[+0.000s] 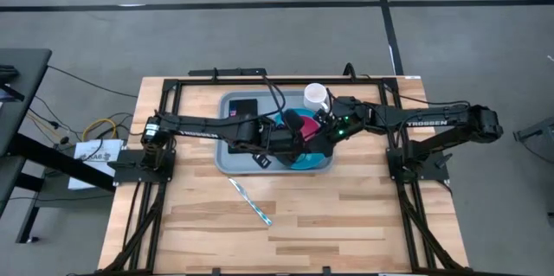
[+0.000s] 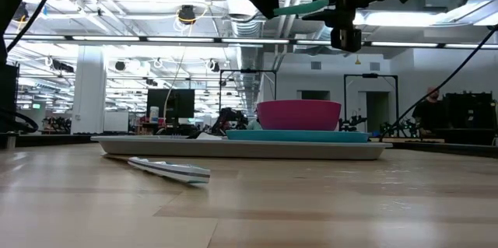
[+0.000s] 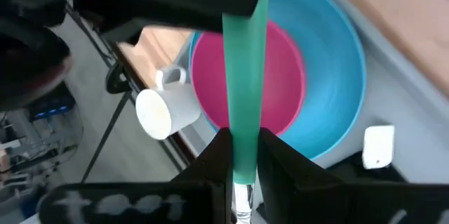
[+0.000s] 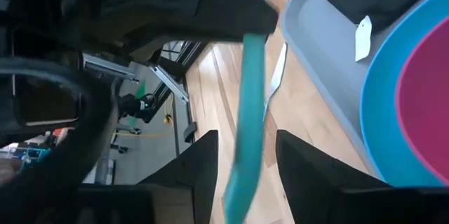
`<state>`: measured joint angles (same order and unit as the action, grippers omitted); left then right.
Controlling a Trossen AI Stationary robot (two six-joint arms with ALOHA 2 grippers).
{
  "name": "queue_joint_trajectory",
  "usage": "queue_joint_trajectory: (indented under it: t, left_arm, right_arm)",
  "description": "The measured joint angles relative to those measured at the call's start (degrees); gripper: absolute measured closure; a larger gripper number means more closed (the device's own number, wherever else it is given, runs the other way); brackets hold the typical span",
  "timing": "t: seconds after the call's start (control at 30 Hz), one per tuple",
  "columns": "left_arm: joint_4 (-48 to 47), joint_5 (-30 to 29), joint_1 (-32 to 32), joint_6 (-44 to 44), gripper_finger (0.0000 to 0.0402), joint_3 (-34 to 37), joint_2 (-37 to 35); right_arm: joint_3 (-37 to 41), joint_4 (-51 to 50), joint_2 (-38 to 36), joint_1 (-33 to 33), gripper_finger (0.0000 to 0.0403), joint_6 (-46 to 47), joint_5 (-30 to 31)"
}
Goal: Set up tray
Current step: Put the blue spoon to the right of the blue fork on the black napkin on the gray serving tray
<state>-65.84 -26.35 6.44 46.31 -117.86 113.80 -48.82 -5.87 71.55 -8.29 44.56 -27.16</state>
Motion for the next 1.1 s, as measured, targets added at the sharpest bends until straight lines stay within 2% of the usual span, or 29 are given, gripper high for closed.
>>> queue_joint_trajectory:
  t: [0.1,0.37,0.53,0.67,0.87,1.1]
  left_arm:
    - [0.02,-0.72,-0.09,0.32,0.0376,0.00,0.00]
    - [0.02,-1.61,-0.07,0.30,0.0376,0.01,0.00]
    - [0.40,-3.64,-0.02,0.19,0.0374,0.02,0.00]
    - [1.00,-6.87,0.00,-1.67,0.0342,0.11,0.00]
    - [0.65,-12.32,-1.09,-10.64,0.0293,0.11,-0.06]
    - [-1.80,-12.96,-2.84,-19.46,0.0270,0.09,-0.89]
  right_arm:
    - [0.00,-0.05,0.00,0.00,0.0287,0.02,-0.60]
    - [0.04,-0.61,0.00,-0.07,0.0366,0.24,-0.88]
    - [0.04,-0.40,0.00,-0.07,0.0366,-0.64,-0.81]
    - [0.04,-0.01,-0.01,-0.13,0.0366,-0.90,-0.61]
    - [0.02,0.32,-0.11,-0.56,0.0366,-1.07,-0.79]
    - [-0.04,0.20,-0.09,-1.75,0.0366,-1.06,-1.09]
